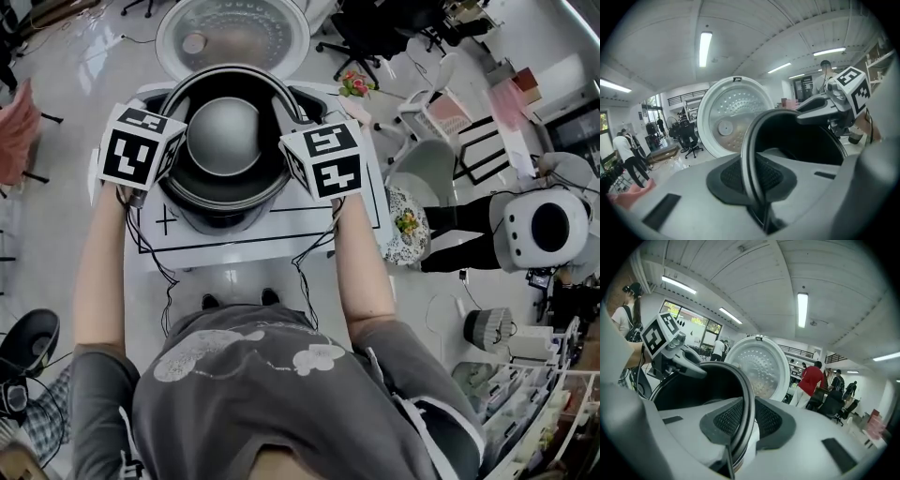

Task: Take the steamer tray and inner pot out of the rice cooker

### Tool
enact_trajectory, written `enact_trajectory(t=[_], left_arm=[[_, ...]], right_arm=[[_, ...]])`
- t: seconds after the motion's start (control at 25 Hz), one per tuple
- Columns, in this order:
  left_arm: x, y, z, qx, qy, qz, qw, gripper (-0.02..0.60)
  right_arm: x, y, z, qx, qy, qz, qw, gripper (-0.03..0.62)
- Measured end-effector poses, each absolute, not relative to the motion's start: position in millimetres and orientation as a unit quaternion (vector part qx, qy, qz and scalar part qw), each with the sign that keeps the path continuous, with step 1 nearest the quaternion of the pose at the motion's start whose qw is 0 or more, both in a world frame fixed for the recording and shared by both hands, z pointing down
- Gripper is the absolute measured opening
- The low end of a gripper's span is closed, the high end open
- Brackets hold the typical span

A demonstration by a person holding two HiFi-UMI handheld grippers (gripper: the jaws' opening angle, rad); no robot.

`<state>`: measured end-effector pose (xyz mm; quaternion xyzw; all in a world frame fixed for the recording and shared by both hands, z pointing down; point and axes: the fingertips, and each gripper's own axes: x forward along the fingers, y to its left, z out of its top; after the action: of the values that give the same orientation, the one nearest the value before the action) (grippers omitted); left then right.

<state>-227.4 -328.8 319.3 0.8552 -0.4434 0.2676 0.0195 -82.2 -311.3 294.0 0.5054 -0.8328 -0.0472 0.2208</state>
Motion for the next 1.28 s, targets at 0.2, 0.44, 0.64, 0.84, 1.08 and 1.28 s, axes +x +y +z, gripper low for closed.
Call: enact_trajectory(t=[0.2,0.44,0.64,0.84,1.08,1.28], left_arm=[[-216.5,-321.6,290.4,0.860,-0.443,0.251,-0.011,0.040],[-190.5,-299.0,250.7,0.868,-0.429,0.248,-0.033,0.041],[-154.2,-277.6,235.7,0.877,-0.414,0.240,-0.048,0.044],[-119.0,-276.1,240.8,0.894,-0.380,0.233,-0.039,0.048],[-50.1,-242.9,252.1,0.910,-0.341,0.235,-0.032,0.048],[-1.4,-247.6,283.0,0.919,-0.308,0.247,-0.003,0.049]], right_arm=[[-71.3,-300.4,267.8,0.517,-0.831,-0.070,0.194,0.096],[-46.3,-273.4,232.6,0.530,-0.828,-0.079,0.163,0.095],[-10.2,-249.4,222.2,0.544,-0.821,-0.079,0.153,0.095],[23.2,-238.8,224.2,0.565,-0.807,-0.071,0.158,0.095],[88.7,-195.7,234.8,0.589,-0.789,-0.052,0.167,0.095],[135.5,-195.0,262.7,0.606,-0.773,-0.016,0.187,0.095]])
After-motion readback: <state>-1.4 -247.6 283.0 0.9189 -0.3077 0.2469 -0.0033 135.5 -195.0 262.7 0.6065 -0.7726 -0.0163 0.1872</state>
